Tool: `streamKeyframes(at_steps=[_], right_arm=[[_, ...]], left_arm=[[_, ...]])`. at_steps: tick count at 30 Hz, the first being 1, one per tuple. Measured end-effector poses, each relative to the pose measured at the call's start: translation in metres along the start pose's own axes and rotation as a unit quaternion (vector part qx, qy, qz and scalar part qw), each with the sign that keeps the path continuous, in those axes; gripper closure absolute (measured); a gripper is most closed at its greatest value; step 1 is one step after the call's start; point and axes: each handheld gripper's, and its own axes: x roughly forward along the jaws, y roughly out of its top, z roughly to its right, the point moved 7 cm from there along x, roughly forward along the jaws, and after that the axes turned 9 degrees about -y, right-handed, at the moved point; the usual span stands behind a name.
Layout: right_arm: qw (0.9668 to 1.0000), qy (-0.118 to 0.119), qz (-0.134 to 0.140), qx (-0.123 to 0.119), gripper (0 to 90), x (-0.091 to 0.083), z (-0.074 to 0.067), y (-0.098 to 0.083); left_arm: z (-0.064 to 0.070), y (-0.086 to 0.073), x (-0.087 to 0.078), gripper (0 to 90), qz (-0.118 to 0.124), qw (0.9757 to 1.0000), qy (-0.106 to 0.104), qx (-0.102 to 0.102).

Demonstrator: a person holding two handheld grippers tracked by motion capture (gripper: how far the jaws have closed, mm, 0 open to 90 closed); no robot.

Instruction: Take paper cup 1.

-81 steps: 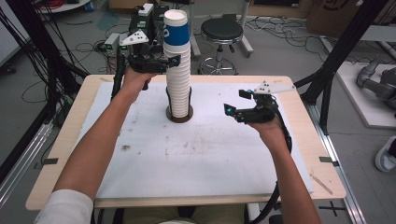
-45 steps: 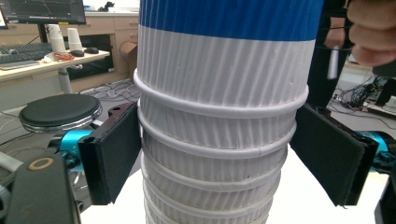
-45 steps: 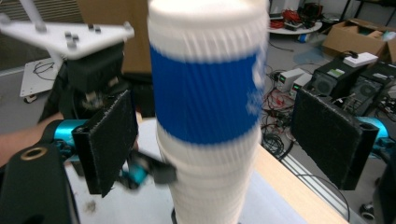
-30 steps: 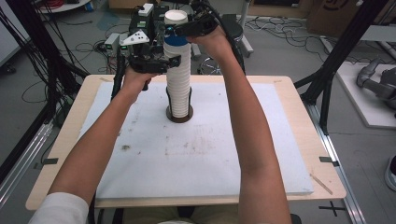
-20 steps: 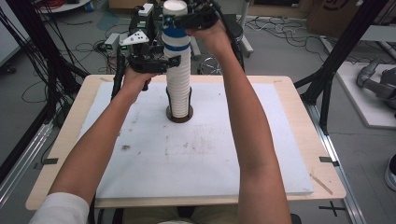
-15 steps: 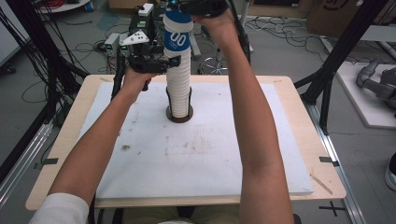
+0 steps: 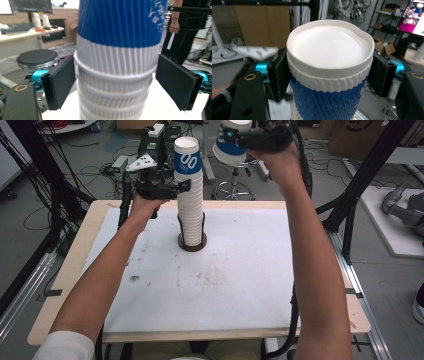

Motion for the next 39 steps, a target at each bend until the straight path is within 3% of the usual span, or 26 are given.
streamKeyframes(at_steps=[3,4,7,8,10,12,13,14,15,16,17,18,19,21,24,31,39], right_arm=[[0.9999,0.0,-0.011,0.008,29.0,-0.009,0.005,-0.022],[0.9999,0.0,-0.011,0.008,29.0,-0.009,0.005,-0.022],[0.9994,-0.002,-0.034,0.006,29.0,-0.02,0.006,-0.055],[0.9994,-0.002,-0.034,0.006,29.0,-0.02,0.006,-0.055],[0.999,-0.003,-0.043,0.005,28.9,-0.031,0.002,-0.083],[0.999,0.005,-0.041,0.015,28.9,-0.039,-0.003,-0.102],[0.999,0.005,-0.041,0.015,28.9,-0.039,-0.003,-0.102],[0.9988,0.006,-0.045,0.016,28.9,-0.047,-0.007,-0.123],[0.9988,0.006,-0.045,0.016,28.9,-0.047,-0.007,-0.123],[0.9982,0.006,-0.057,0.017,28.9,-0.052,-0.011,-0.144],[0.9981,0.008,-0.058,0.019,29.0,-0.054,-0.014,-0.154],[0.9977,0.011,-0.062,0.023,28.9,-0.055,-0.015,-0.161],[0.9977,0.011,-0.062,0.023,28.9,-0.055,-0.015,-0.161],[0.9961,0.013,-0.084,0.024,28.9,-0.056,-0.02,-0.184],[0.9954,0.021,-0.09,0.027,28.9,-0.059,-0.03,-0.207],[0.994,0.027,-0.104,0.019,28.8,-0.055,-0.04,-0.24],[0.9931,0.038,-0.111,0.01,28.6,-0.042,-0.052,-0.254]], left_arm=[[0.003,-0.004,-0.012,14.9,0.006,1.0,0.006,-0.003],[0.003,-0.004,-0.012,14.9,0.006,1.0,0.006,-0.003],[0.009,-0.013,-0.026,14.9,0.008,0.9999,0.008,-0.002],[0.012,-0.017,-0.031,14.9,0.005,0.9999,0.009,0.001],[0.018,-0.025,-0.04,14.9,0.003,0.9999,0.009,0.005],[0.03,-0.036,-0.052,14.9,0.007,0.9999,0.006,0.006],[0.03,-0.036,-0.052,15.0,0.007,0.9999,0.006,0.006],[0.04,-0.043,-0.059,14.9,0.003,0.9999,-0.002,0.013],[0.04,-0.043,-0.059,14.9,0.003,0.9999,-0.002,0.013],[0.05,-0.05,-0.064,15.0,-0.002,0.9997,-0.008,0.021],[0.05,-0.05,-0.064,15.0,-0.002,0.9997,-0.008,0.021],[0.06,-0.057,-0.066,15.0,-0.006,0.9996,-0.013,0.025],[0.06,-0.057,-0.066,15.0,-0.006,0.9996,-0.013,0.025],[0.069,-0.065,-0.069,15.0,-0.009,0.9994,-0.017,0.028],[0.08,-0.078,-0.072,14.9,-0.013,0.9993,-0.023,0.027],[0.08,-0.091,-0.071,15.0,-0.017,0.9995,-0.023,0.013],[0.08,-0.103,-0.069,14.9,-0.029,0.9992,-0.028,0.005]])
